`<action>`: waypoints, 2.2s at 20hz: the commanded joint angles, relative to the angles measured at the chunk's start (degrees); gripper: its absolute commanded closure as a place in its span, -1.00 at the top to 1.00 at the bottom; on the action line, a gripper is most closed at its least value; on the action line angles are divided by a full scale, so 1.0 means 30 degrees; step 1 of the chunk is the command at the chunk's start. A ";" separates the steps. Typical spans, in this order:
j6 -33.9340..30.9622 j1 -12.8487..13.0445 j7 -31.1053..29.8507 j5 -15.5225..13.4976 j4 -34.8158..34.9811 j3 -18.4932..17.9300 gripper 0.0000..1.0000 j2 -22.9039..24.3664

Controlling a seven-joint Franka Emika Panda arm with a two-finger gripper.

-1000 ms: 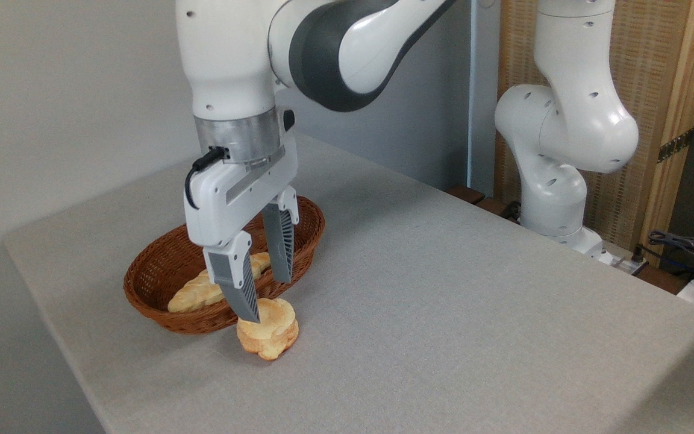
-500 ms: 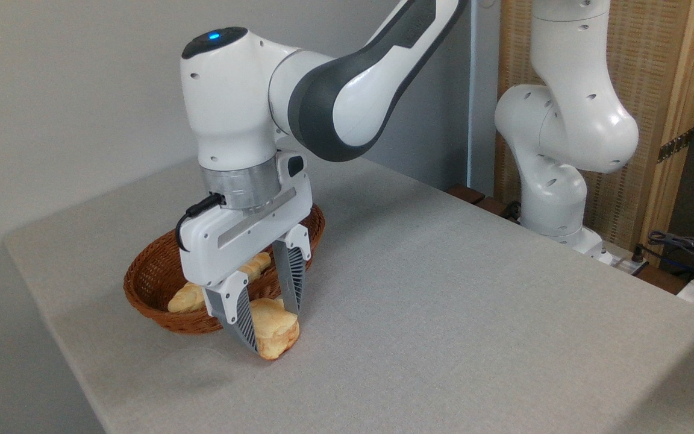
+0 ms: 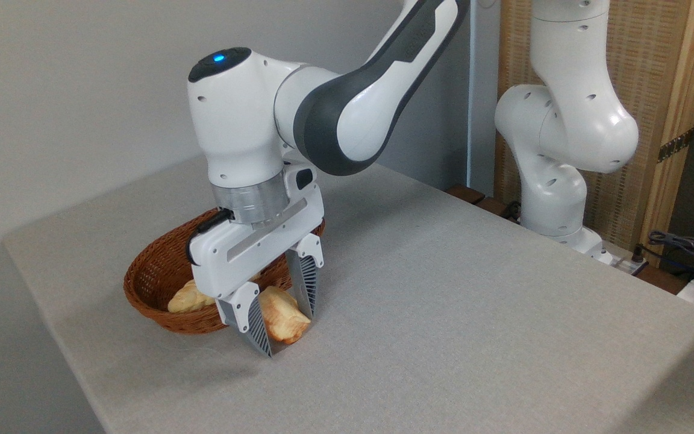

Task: Put bread into the basket
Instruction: 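Close the gripper fingers around the round bread roll, then lift the held roll up and move it over the wicker basket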

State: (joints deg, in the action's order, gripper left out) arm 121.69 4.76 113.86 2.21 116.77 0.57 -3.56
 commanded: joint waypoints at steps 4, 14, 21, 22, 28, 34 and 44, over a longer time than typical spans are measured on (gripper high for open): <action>-0.0511 -0.0033 0.1533 0.0085 0.0365 0.0103 -0.49 0.0161; -0.1042 -0.0034 0.2097 -0.0034 0.0277 0.0044 -0.85 0.0248; -0.1832 -0.0063 0.2419 -0.0034 -0.0978 -0.0540 -0.81 0.0512; -0.2066 -0.0063 0.2419 -0.0034 -0.1389 -0.0861 -0.81 0.0570; -0.5224 -0.0063 0.0845 -0.2405 -0.3791 -0.1480 -0.70 0.0893; -0.8162 -0.0034 -0.8461 -0.4366 -0.5260 0.0216 -0.53 0.1157; -0.8162 -0.0034 -2.0342 -0.6245 -0.5231 0.3851 1.00 0.1157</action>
State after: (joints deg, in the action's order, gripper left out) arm 98.49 4.88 56.45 -15.12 101.65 10.68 -0.07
